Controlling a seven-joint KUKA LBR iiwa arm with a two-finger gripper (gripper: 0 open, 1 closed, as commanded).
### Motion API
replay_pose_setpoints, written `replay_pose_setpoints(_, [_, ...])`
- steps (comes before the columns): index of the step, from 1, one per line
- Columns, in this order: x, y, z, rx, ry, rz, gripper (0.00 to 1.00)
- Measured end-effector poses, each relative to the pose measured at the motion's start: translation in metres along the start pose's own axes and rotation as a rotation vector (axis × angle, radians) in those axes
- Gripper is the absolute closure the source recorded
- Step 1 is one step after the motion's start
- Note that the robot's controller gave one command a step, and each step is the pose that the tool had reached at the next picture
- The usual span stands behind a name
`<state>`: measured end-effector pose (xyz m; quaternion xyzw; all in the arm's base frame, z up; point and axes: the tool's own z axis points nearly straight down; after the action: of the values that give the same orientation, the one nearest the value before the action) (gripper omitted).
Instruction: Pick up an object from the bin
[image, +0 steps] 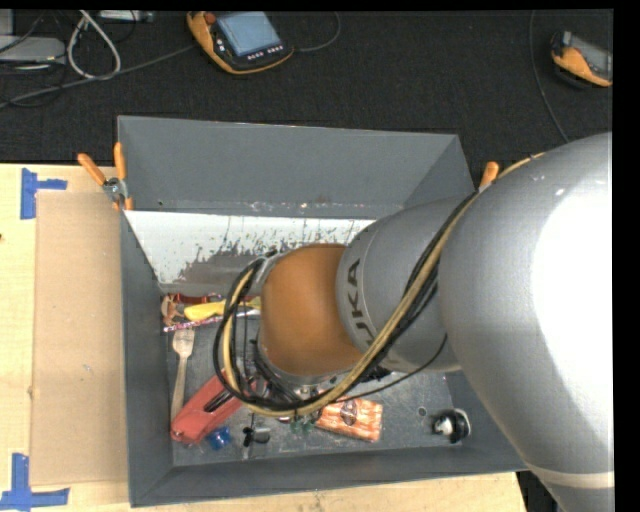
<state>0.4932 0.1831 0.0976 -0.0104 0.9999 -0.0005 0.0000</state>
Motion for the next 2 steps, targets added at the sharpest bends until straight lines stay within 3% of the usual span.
replay_pose_setpoints(1, [0.0204,0.0071,0.0032,0.0,-0.004,-0.001,1.0])
replay_pose_setpoints(2, [0.0112,0.0069,0.0041,0.0,-0.004,0.003,1.0])
